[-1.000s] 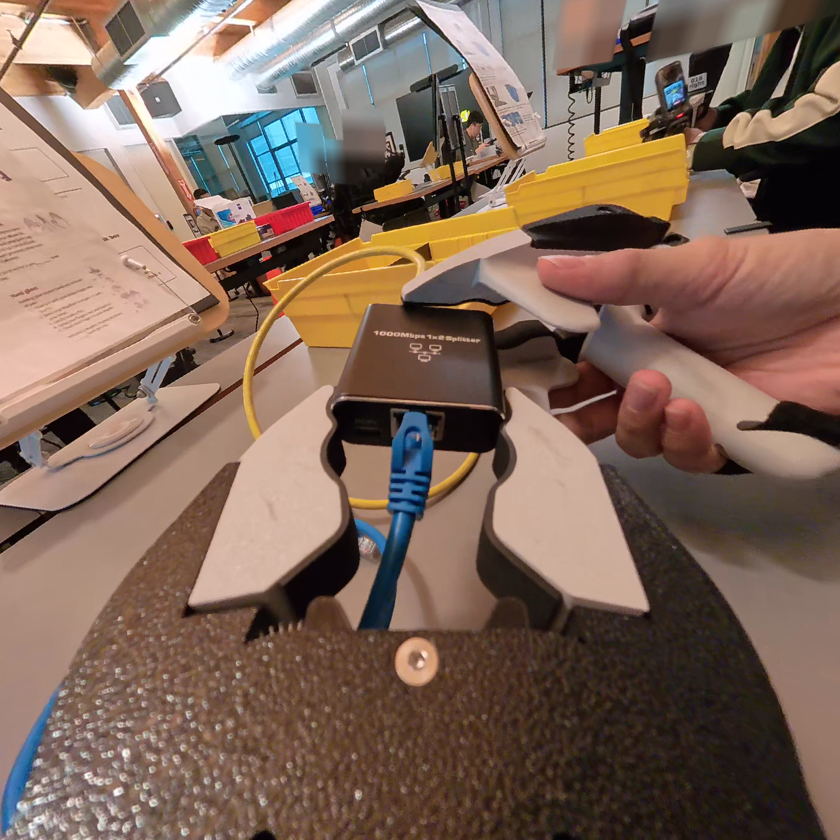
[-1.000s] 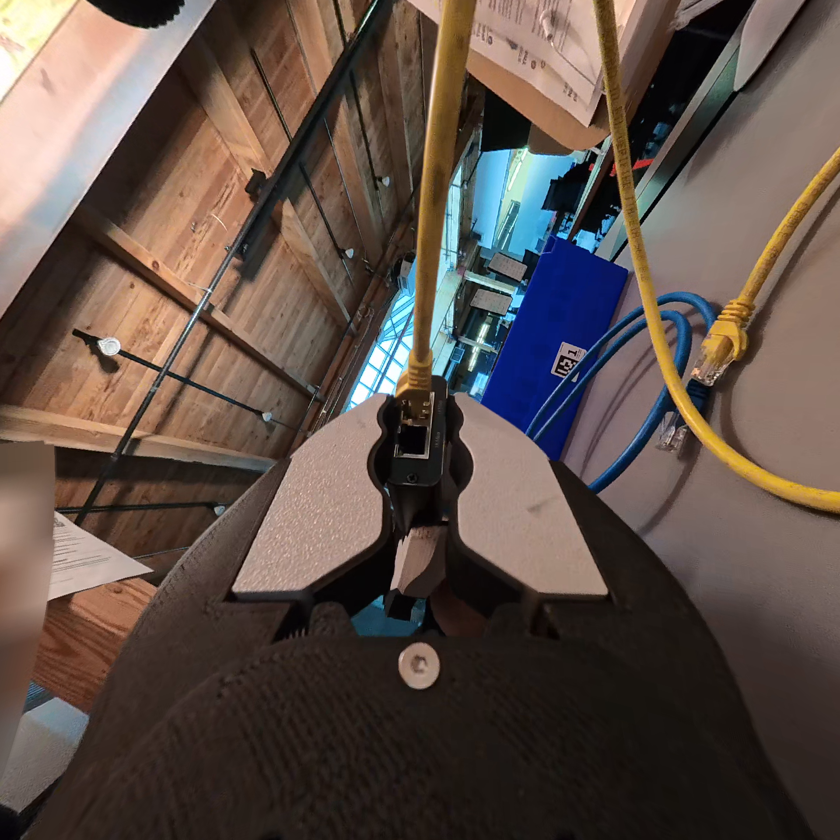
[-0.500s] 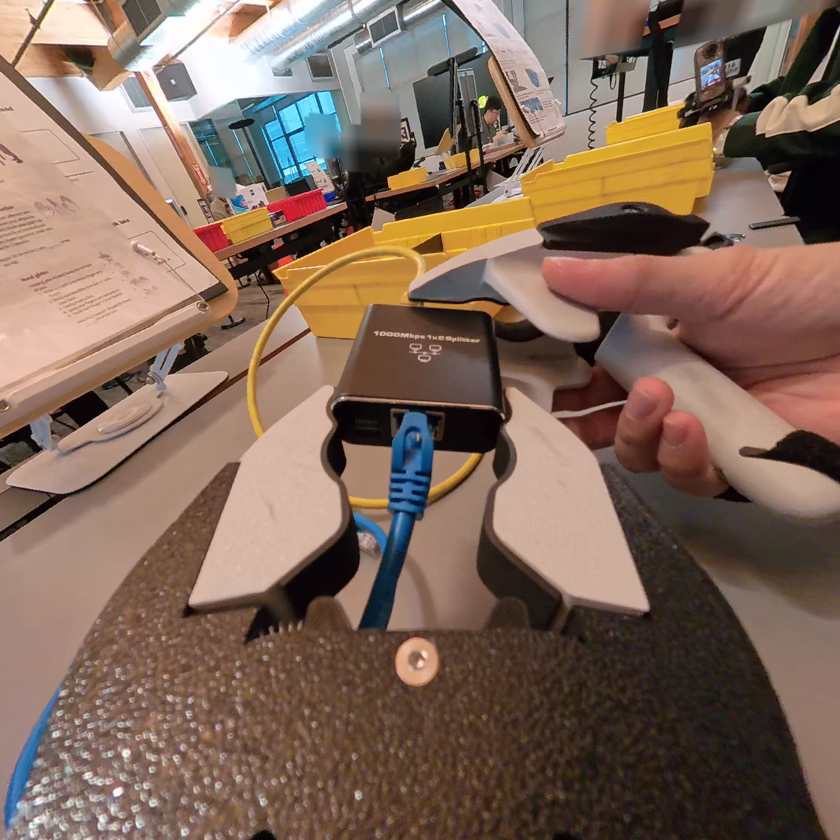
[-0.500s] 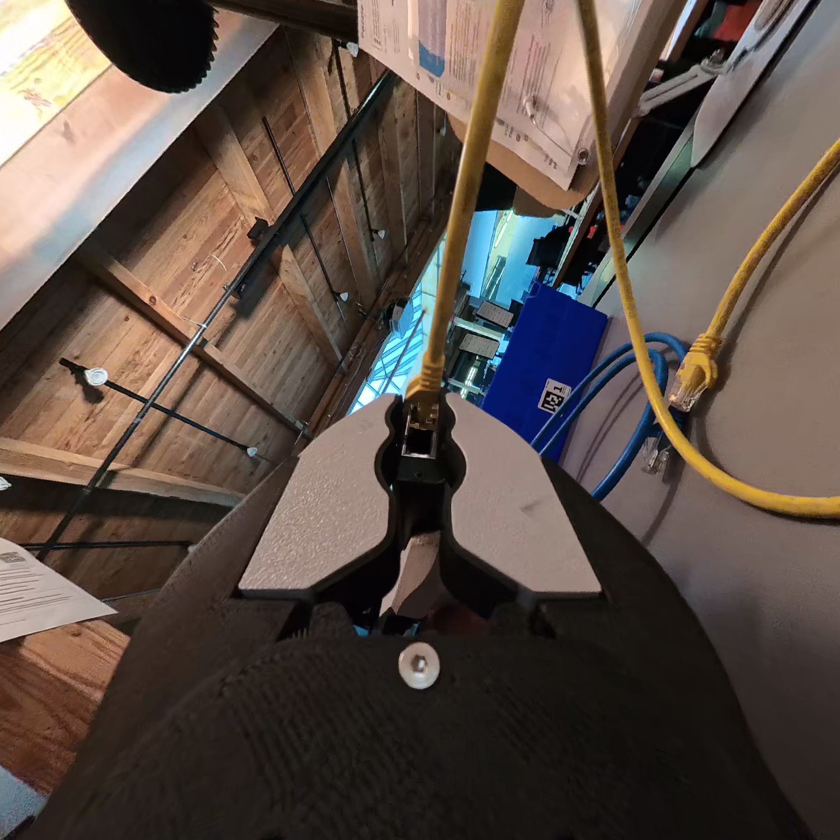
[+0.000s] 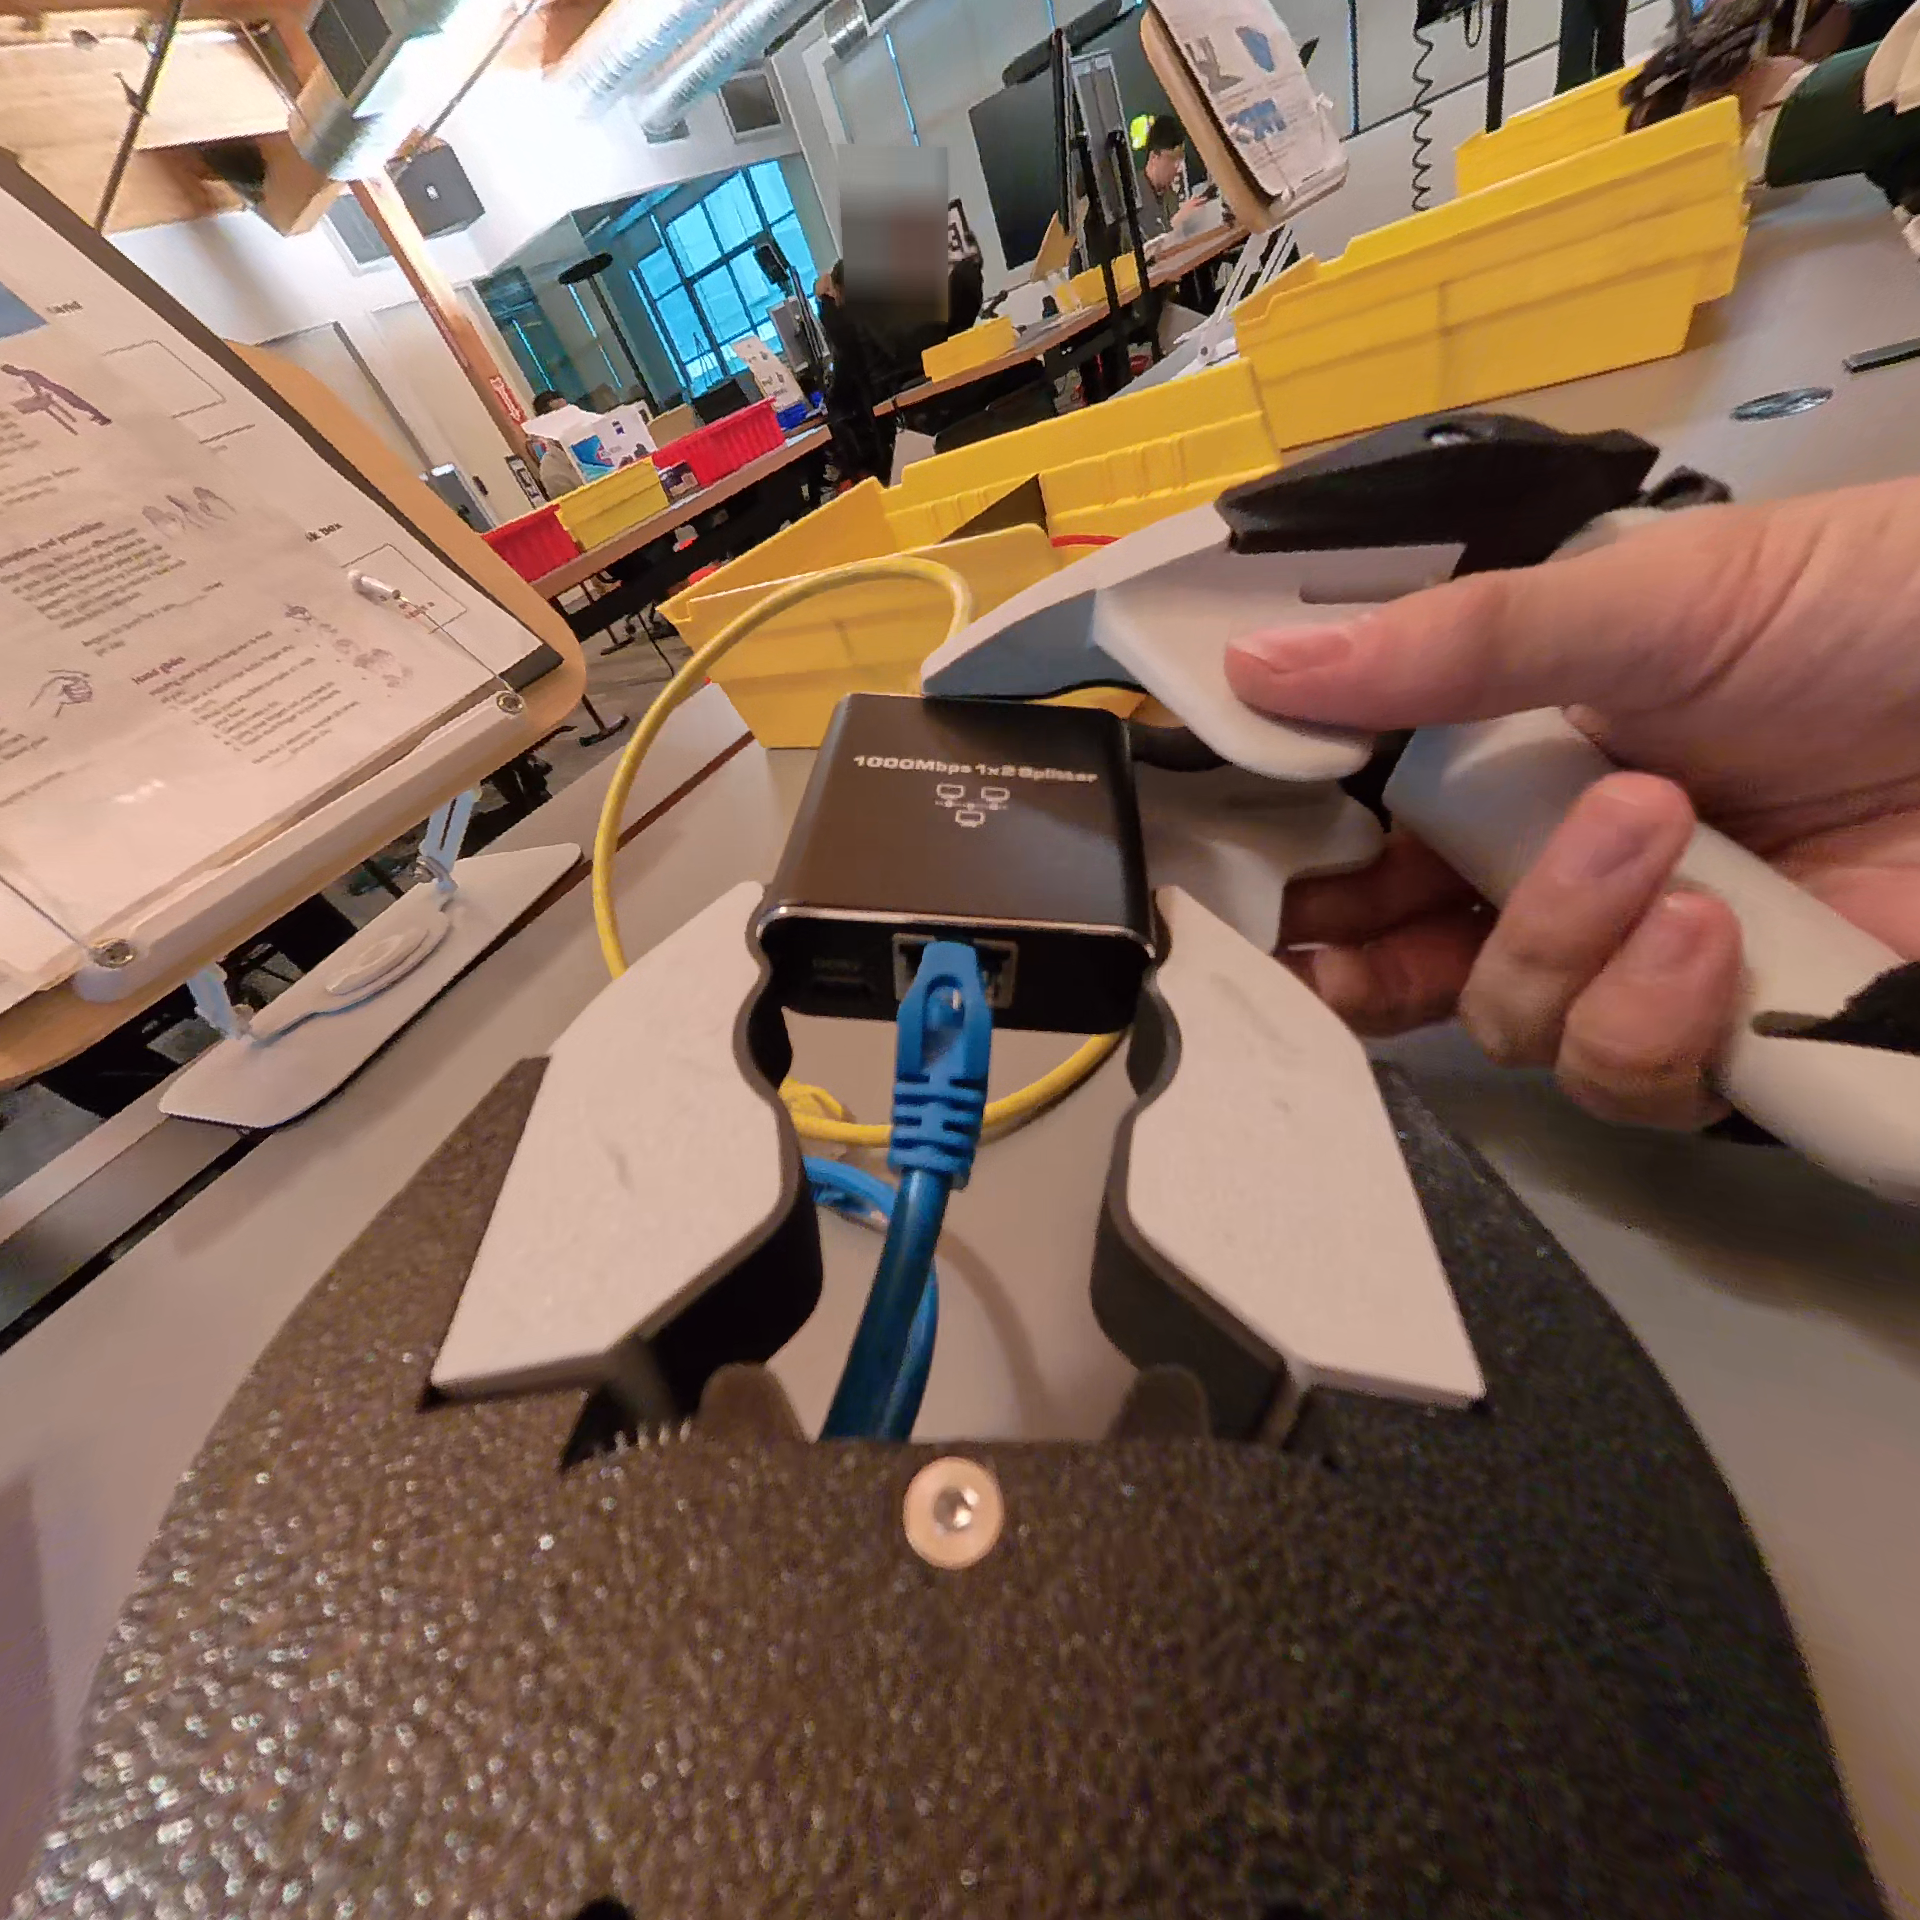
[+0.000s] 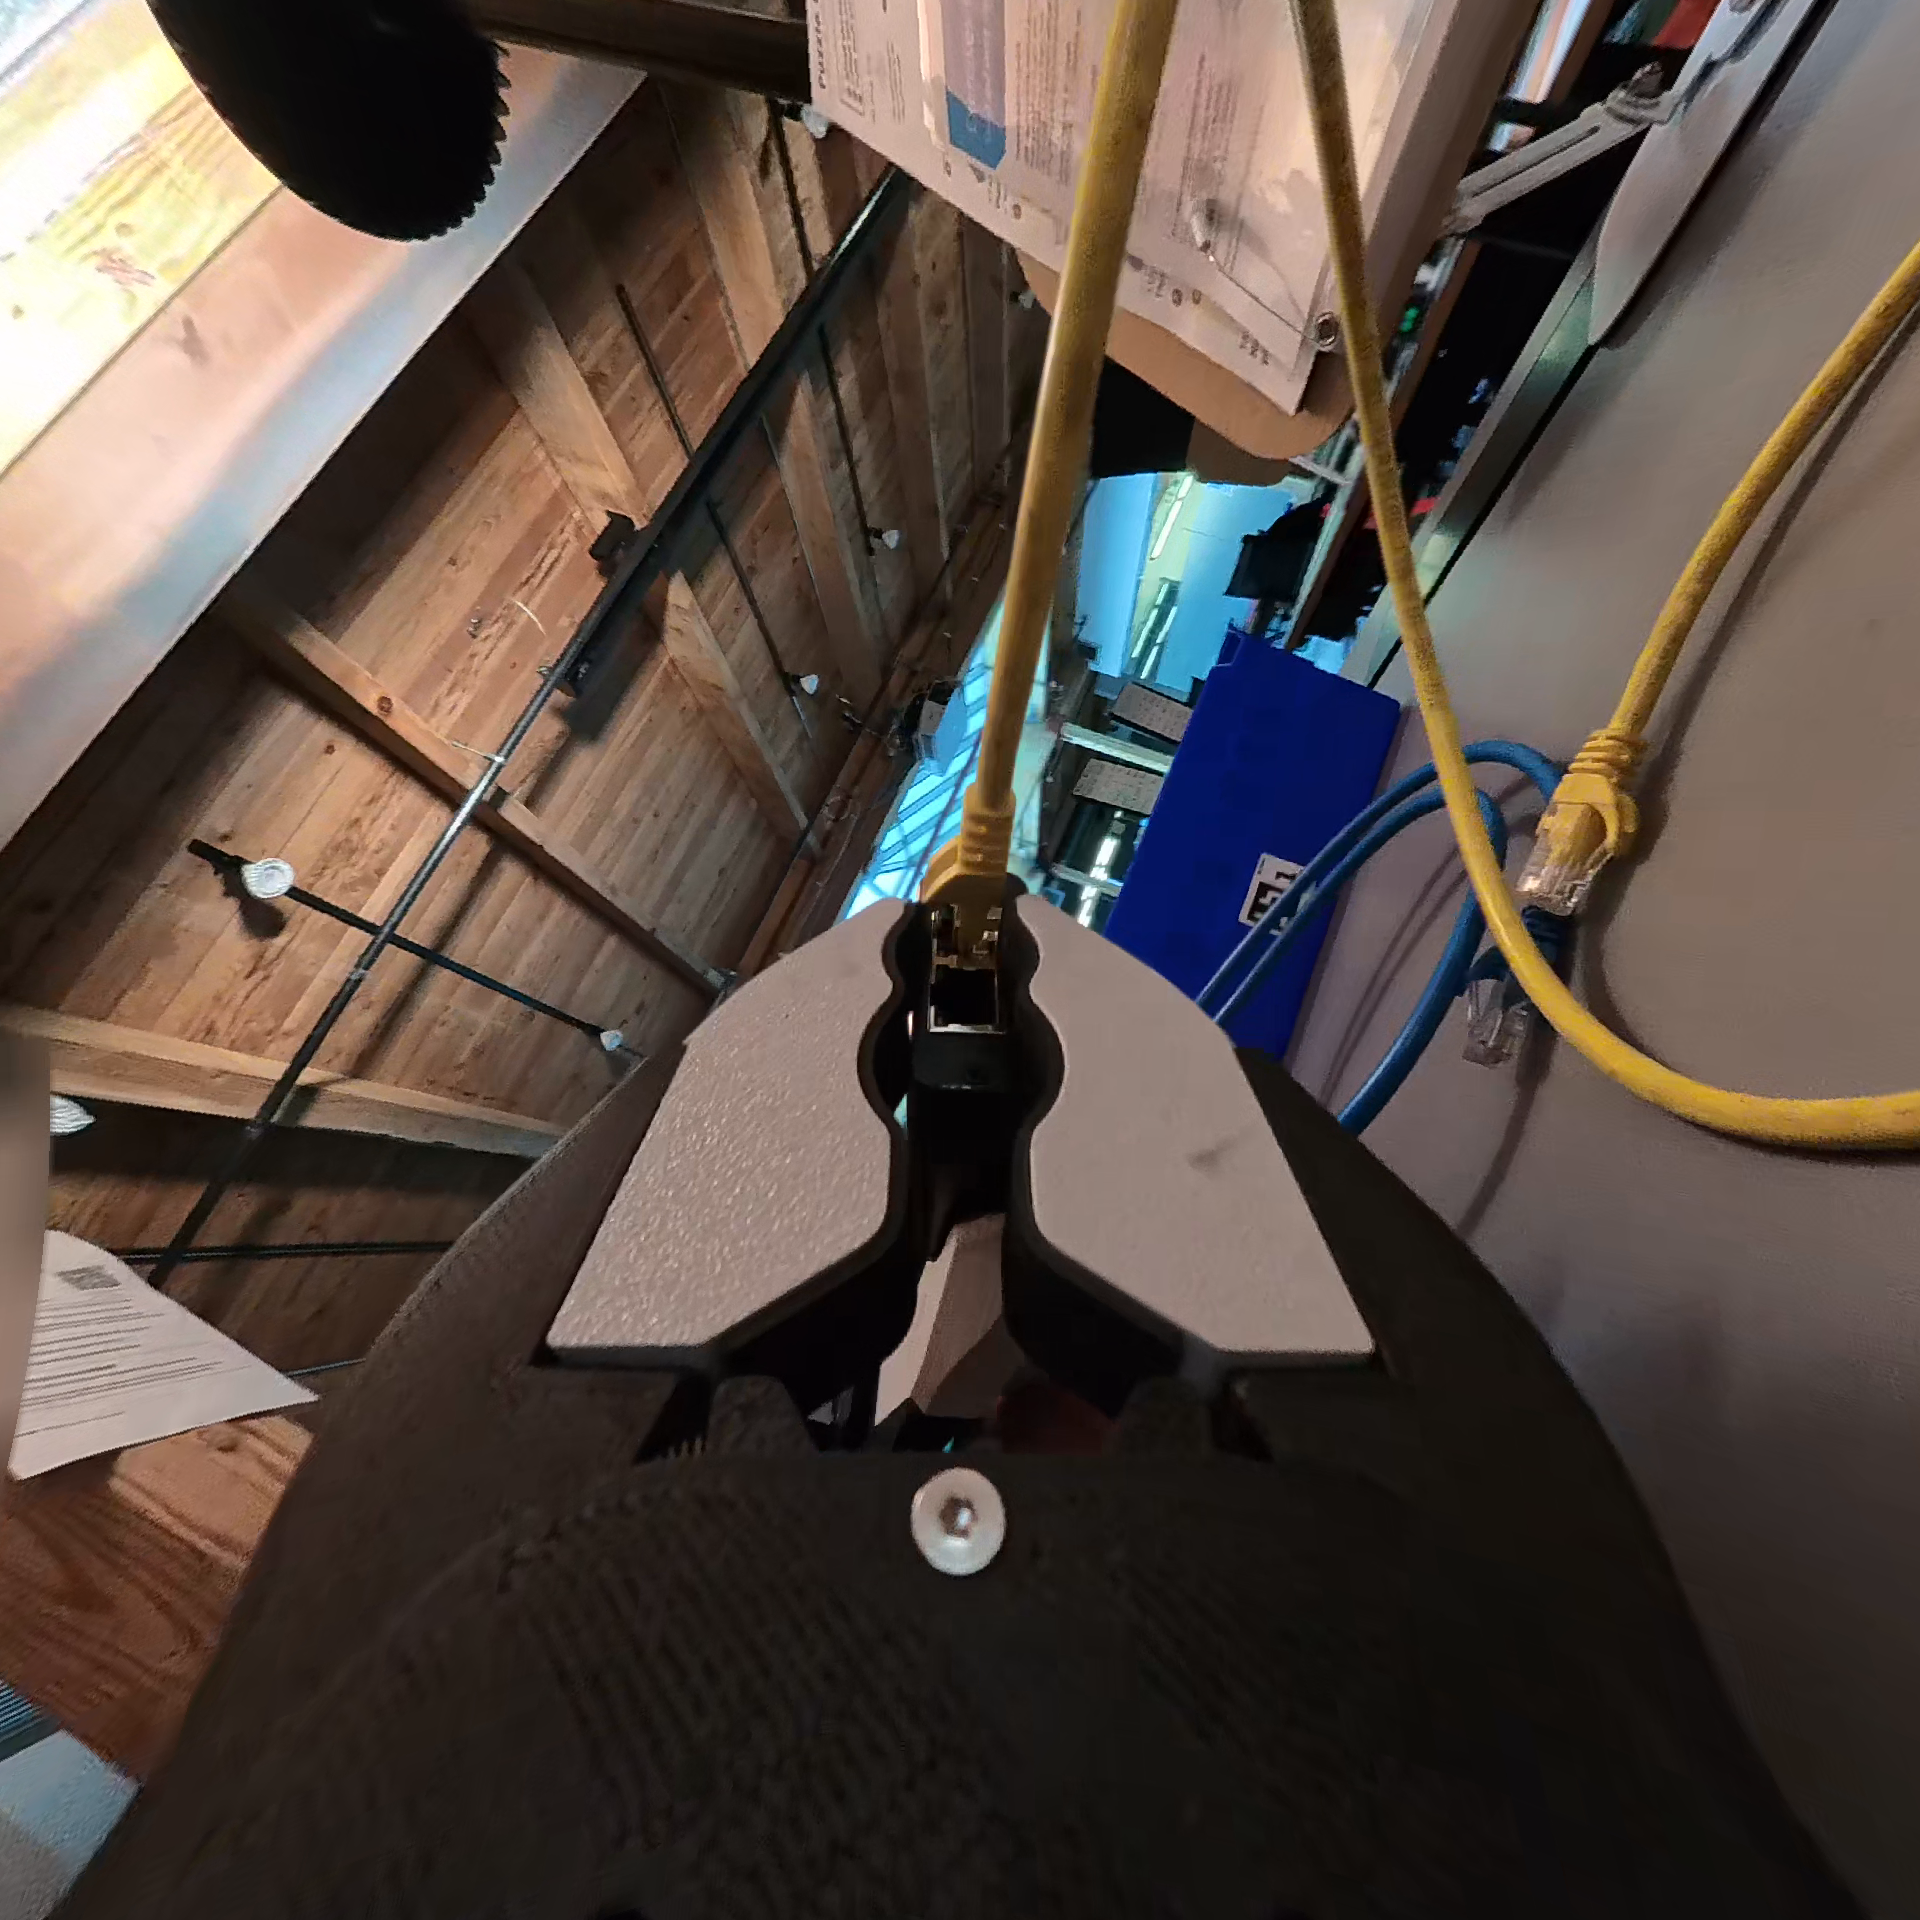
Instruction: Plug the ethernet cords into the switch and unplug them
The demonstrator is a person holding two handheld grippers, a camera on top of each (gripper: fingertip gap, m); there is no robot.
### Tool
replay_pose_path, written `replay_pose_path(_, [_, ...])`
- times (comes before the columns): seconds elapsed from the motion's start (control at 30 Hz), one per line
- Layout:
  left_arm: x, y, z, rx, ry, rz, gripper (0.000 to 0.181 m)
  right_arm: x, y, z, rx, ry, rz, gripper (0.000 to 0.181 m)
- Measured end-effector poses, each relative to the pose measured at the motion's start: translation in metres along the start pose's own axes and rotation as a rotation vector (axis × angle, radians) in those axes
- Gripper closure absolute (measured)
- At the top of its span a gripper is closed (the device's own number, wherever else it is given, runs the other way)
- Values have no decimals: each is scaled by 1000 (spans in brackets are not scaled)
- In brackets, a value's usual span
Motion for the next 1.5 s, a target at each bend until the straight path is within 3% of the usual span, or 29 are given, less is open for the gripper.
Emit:
replay_pose_path(0.4, [-2,0,5,45,21,13,118,1,5,-2,88,-63,80,168])
replay_pose_path(0.93, [-2,3,6,56,-24,29,118,4,7,-7,60,10,-16,168])
replay_pose_path(1.27, [3,0,13,130,-11,-3,118,6,15,0,90,-169,50,169])
replay_pose_path(1.33, [5,-4,14,158,48,-28,119,20,10,0,83,-179,-1,168])
replay_pose_path(1.43, [11,-9,17,162,20,-76,118,33,3,3,-20,-387,57,169])
replay_pose_path(1.5, [12,-12,22,184,14,-89,119,35,1,21,2,-448,115,169])
Point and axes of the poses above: each gripper's, where its closed fingertips meet, y out along the fingers, x out of its top, z = x × y across the jaws, the point moved 1 cm from there along -y, back along the fingers, and after that the axes turned 11 degrees about z, right-handed, at the moved point
